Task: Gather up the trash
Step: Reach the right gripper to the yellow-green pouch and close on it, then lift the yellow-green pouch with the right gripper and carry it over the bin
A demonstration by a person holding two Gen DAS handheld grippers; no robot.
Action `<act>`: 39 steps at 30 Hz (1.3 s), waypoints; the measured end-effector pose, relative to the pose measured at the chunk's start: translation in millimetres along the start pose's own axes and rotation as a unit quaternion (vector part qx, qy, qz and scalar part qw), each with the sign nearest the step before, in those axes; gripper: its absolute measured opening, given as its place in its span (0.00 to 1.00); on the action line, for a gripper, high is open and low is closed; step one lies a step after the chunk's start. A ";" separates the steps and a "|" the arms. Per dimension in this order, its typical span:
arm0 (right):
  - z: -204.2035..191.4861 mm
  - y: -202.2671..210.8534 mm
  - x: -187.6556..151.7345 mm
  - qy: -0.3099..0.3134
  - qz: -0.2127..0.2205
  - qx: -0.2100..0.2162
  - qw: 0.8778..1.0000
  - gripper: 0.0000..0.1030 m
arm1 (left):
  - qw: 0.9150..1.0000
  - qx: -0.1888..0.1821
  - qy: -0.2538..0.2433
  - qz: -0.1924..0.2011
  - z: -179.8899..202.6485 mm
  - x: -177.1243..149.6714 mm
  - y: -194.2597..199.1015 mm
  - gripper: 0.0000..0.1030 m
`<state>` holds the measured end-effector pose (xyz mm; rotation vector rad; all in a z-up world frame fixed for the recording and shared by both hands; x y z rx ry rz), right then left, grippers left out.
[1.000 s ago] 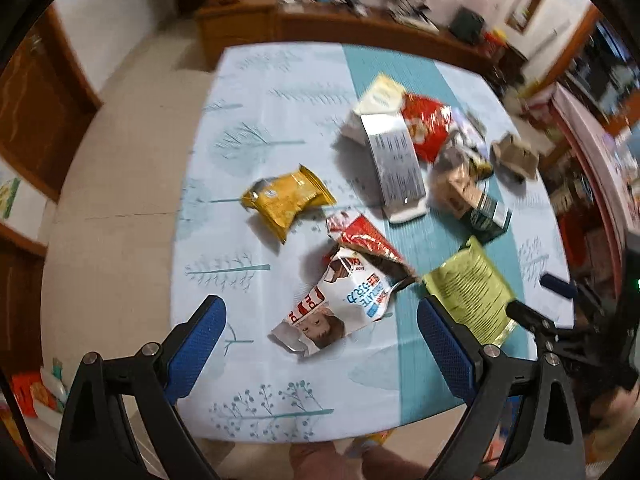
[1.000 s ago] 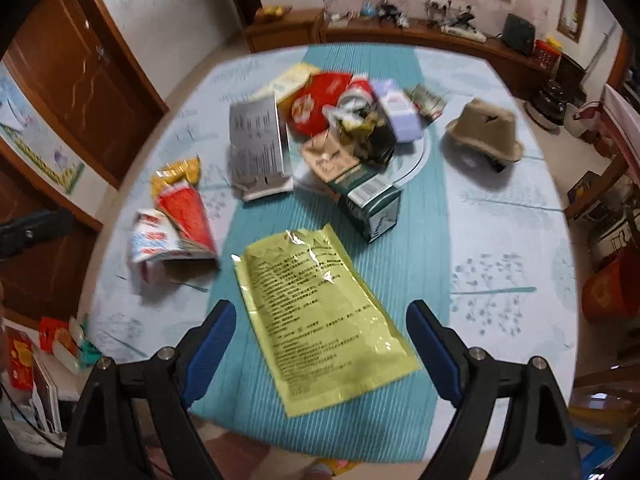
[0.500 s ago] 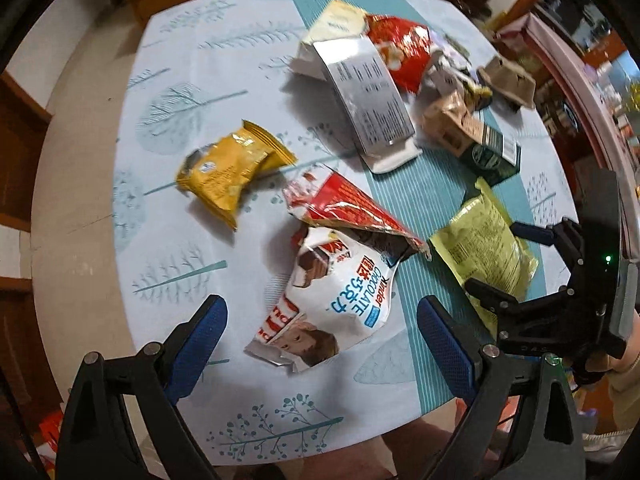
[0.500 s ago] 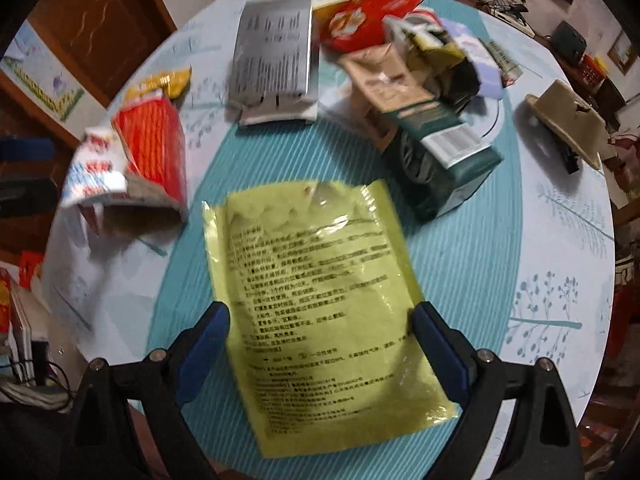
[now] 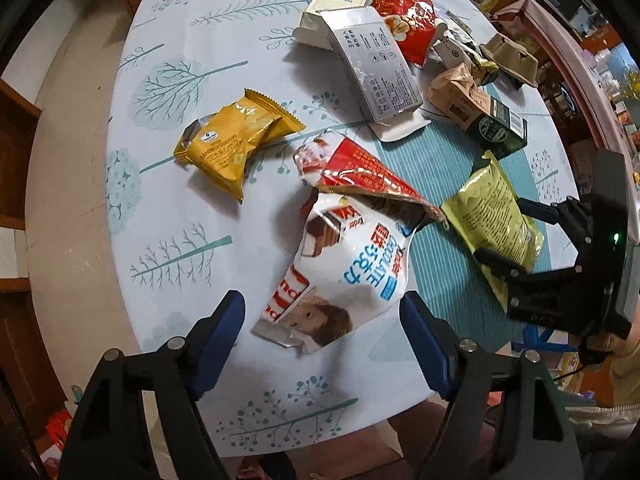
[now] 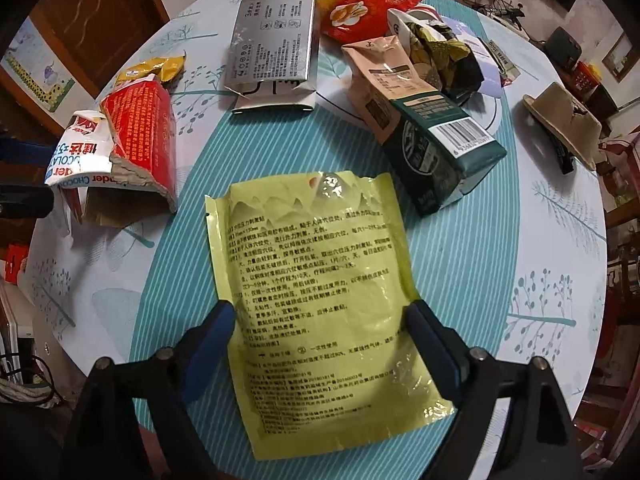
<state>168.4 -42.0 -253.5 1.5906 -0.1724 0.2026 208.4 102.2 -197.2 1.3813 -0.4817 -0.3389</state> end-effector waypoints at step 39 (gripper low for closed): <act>-8.8 132.7 -17.9 -0.125 0.074 0.040 0.989 0.46 | 0.990 -0.032 -0.130 0.042 44.1 -19.4 61.3 0.39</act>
Point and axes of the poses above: each gripper's, at about its wrist camera, not at the fingertips, and y roughly against the way its jaws point, z to its right, x to its top, the point moved 6 cm from there along -y, roughly the way its jaws point, and after that the axes turned 15 degrees about -y, right-handed, at the moved point
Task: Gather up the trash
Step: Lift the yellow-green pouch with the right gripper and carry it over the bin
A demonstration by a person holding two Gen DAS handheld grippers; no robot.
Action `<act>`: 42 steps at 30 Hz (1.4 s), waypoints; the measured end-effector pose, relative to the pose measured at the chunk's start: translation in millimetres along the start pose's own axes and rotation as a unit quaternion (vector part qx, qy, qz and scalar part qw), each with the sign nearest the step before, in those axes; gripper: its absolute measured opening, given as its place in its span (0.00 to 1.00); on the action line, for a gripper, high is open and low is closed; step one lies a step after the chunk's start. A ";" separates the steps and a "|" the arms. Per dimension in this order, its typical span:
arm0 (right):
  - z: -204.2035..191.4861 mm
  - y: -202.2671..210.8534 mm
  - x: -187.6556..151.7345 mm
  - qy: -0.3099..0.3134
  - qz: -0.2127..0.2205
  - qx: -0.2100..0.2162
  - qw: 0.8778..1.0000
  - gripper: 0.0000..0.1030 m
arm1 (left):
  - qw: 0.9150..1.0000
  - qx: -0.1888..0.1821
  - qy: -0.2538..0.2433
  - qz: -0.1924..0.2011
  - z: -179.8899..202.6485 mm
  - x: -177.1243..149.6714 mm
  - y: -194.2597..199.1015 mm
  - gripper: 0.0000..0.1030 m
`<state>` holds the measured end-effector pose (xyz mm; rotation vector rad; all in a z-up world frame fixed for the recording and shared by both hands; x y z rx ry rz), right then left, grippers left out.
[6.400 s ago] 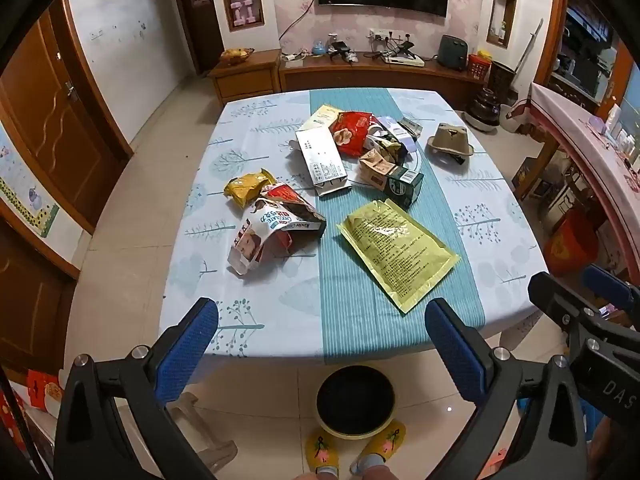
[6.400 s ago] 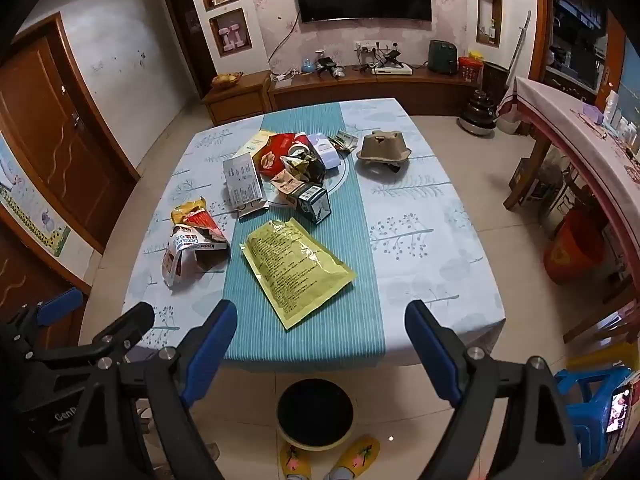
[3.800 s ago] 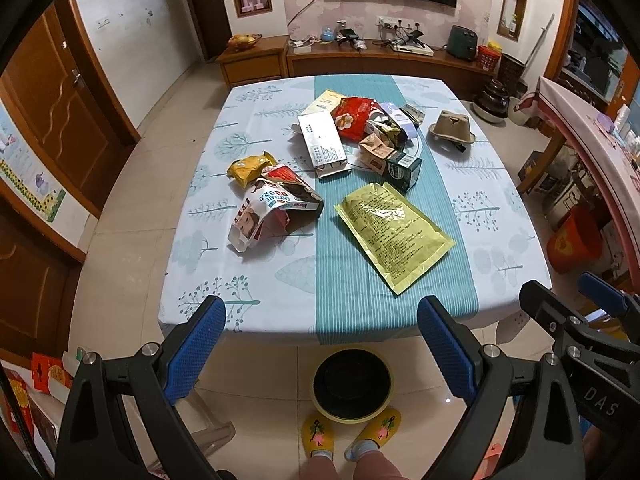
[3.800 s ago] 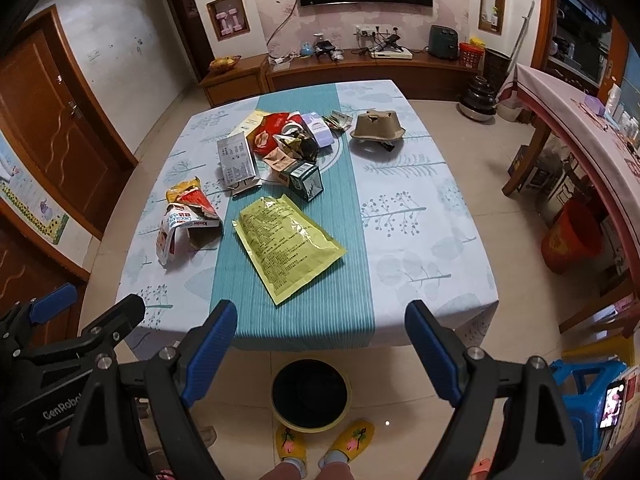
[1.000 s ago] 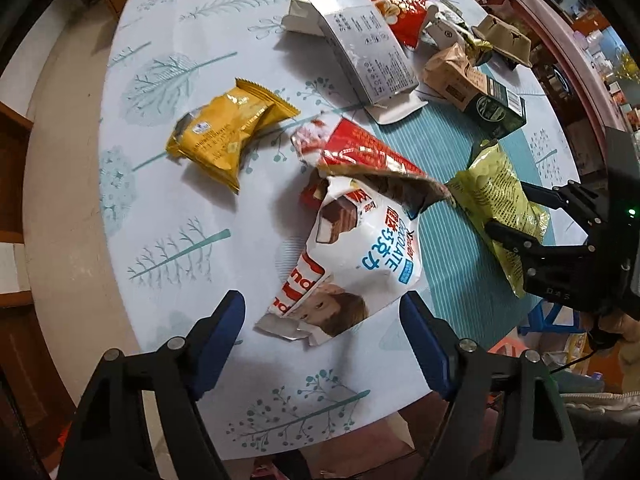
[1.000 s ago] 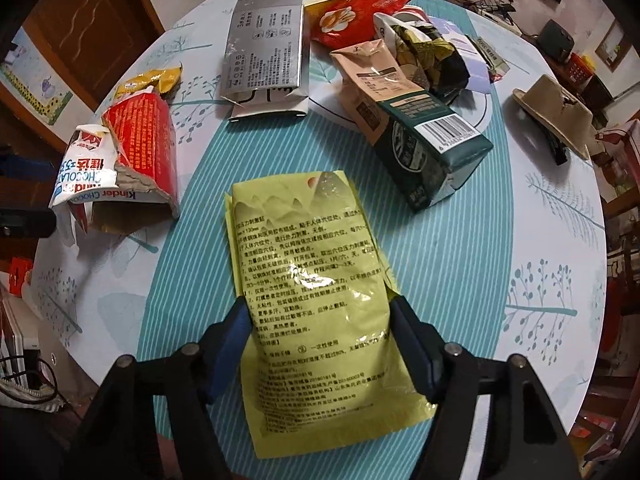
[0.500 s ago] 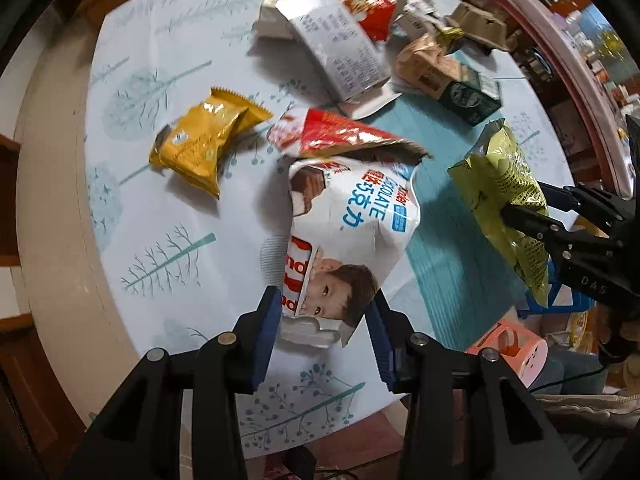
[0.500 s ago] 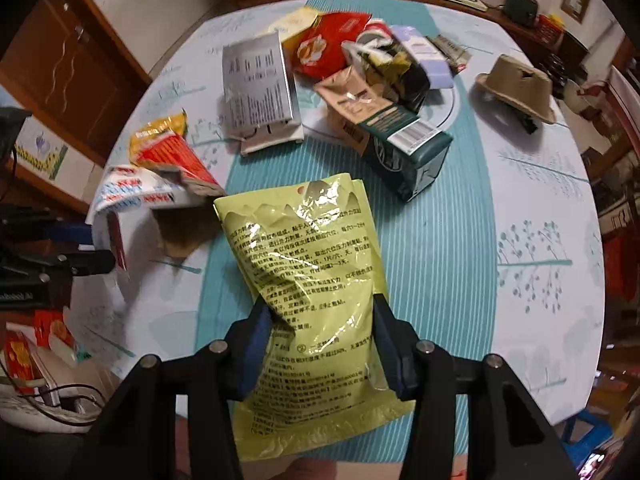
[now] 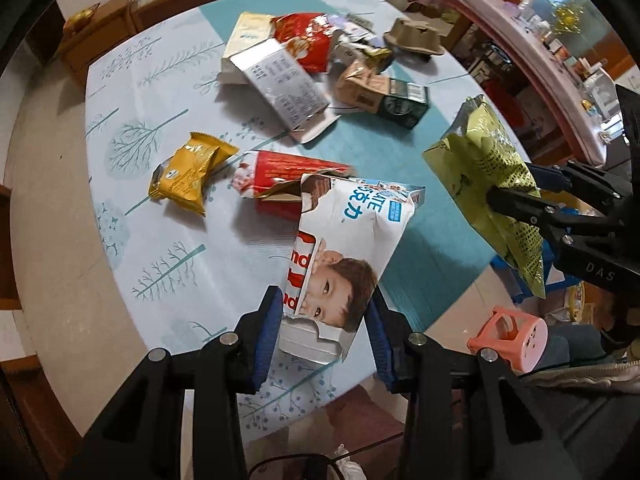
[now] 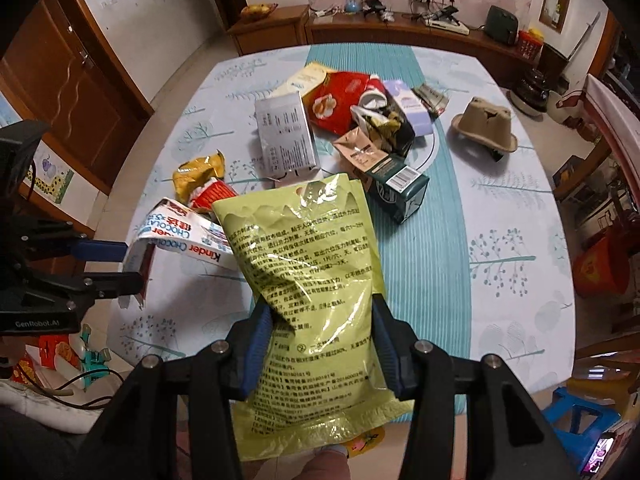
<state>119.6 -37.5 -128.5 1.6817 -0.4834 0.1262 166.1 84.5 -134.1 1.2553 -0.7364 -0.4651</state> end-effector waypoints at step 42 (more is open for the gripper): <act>94.8 -40.7 -213.3 0.087 -0.084 0.071 0.990 0.45 | 0.966 0.075 0.248 0.015 181.2 -153.5 -116.8 0.02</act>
Point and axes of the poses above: each gripper's, at about its wrist camera, not at the fingertips, and y roughly against the way its jaws point, z to its right, x to its top, the point moved 6 cm from there along -y, roughly the way its jaws point, and after that the axes turned 15 degrees about -y, right-handed, at the moved point
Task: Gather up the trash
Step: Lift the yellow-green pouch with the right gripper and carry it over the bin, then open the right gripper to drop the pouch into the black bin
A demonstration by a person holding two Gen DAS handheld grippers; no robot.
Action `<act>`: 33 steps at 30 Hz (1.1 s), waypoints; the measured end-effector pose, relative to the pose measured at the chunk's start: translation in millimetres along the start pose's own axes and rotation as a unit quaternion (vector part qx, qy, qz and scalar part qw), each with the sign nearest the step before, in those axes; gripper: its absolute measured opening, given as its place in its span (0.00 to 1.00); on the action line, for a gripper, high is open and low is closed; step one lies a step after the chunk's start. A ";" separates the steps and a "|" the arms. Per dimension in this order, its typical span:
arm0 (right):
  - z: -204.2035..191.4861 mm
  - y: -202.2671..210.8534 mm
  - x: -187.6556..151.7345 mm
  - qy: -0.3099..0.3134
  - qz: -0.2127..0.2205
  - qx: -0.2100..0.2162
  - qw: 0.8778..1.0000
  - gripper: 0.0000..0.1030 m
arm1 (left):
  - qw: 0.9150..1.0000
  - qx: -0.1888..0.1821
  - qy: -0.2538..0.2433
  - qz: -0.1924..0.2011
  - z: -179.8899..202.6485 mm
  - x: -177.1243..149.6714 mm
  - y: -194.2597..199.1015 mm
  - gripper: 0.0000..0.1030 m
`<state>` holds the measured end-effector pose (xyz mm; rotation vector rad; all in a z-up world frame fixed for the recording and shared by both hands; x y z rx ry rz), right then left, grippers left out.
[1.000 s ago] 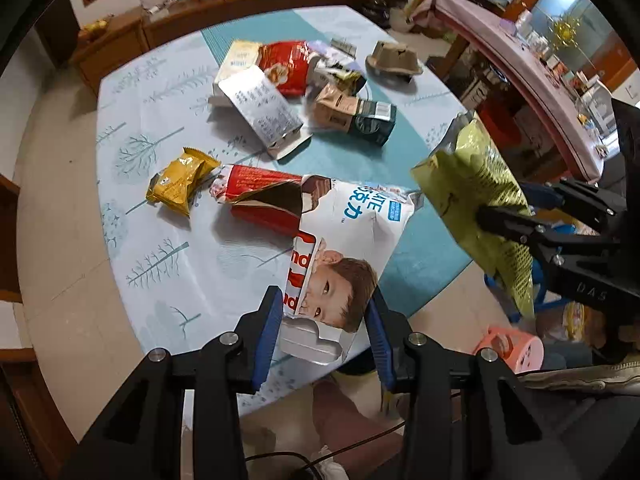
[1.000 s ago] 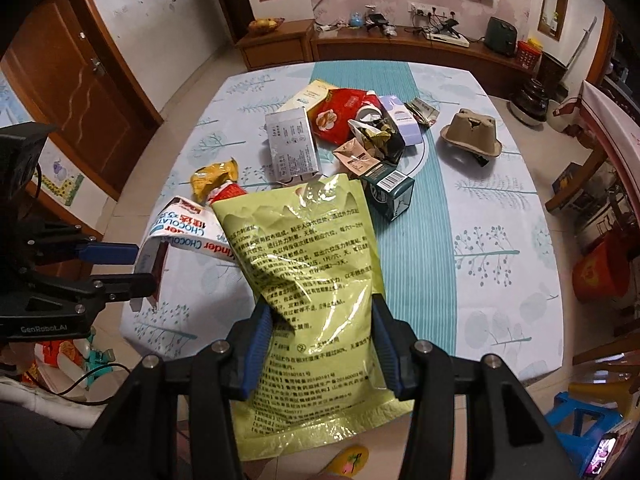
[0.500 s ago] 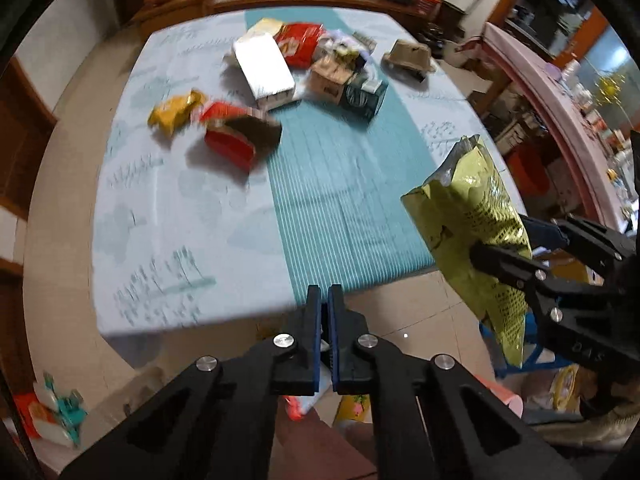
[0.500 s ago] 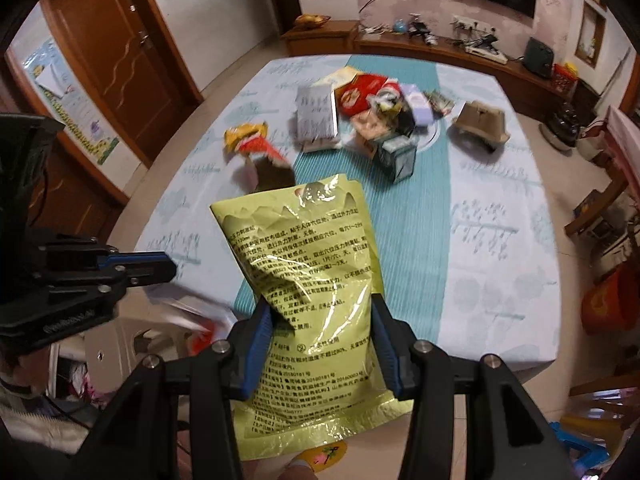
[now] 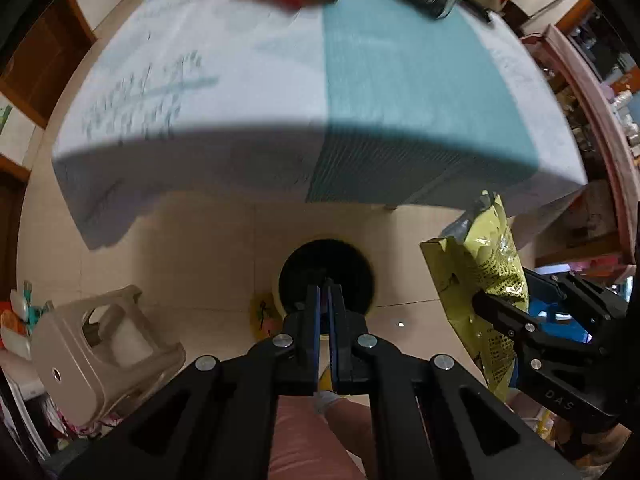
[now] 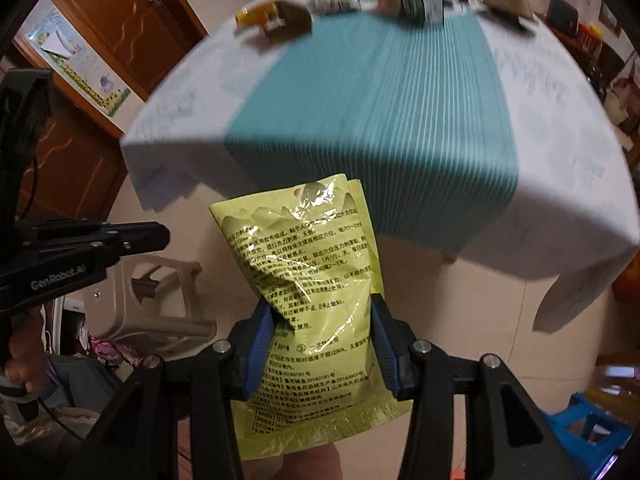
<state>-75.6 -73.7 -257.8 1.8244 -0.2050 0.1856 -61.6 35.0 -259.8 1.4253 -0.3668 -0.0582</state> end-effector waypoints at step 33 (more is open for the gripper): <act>50.9 -278.7 -54.1 -0.131 -0.087 -0.034 0.987 0.71 | 0.997 0.057 -0.018 -0.040 -33.2 -29.6 -187.2 0.75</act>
Point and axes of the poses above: each gripper's, at about its wrist camera, not at the fingertips, and y roughly against the way its jaws point, z to its right, x to its top, the point moved 6 cm from there along -y, roughly the way its jaws point, and after that the axes turned 15 degrees about -y, right-handed, at the moved point
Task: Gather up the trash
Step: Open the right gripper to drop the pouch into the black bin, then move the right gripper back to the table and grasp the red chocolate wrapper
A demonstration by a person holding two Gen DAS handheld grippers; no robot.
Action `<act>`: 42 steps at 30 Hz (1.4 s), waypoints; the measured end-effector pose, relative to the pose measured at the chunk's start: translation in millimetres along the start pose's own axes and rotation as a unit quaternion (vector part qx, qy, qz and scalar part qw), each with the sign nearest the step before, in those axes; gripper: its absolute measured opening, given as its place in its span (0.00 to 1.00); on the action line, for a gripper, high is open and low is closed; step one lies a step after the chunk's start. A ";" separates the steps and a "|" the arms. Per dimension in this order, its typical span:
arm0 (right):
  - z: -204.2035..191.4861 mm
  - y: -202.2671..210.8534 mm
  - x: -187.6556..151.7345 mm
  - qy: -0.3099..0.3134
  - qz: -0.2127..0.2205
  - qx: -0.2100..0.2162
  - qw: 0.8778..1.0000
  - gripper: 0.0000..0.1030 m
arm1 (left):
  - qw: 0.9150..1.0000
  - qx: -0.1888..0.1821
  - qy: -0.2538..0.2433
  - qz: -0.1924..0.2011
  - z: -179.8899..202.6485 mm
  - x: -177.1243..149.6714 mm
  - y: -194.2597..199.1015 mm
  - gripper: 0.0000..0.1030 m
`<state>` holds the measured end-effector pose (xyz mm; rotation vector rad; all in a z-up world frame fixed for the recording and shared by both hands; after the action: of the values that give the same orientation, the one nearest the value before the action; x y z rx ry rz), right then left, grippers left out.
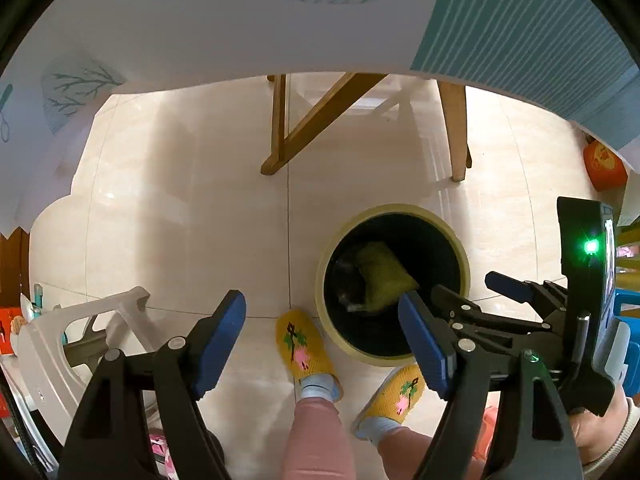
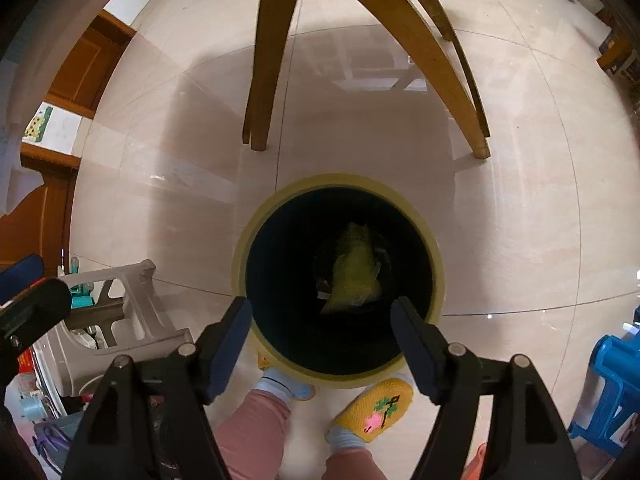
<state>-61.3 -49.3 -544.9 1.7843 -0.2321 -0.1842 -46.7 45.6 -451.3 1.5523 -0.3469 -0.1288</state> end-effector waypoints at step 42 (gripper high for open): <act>-135.7 486.0 51.2 0.192 0.274 0.057 0.941 0.75 | 0.980 0.081 0.029 0.179 -29.2 76.5 394.5 0.75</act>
<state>-5.9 -39.2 -40.9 1.7600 -0.4517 0.5816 -19.4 60.0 -49.6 1.6242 -0.5956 0.2314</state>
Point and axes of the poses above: each gripper's, at about its wrist camera, not at the fingertips, and y roughly against the way its jaws point, z to its right, x to its top, the point moved 6 cm from there along -y, roughly the way its jaws point, and after that the axes turned 15 degrees about -y, right-handed, at the moved point
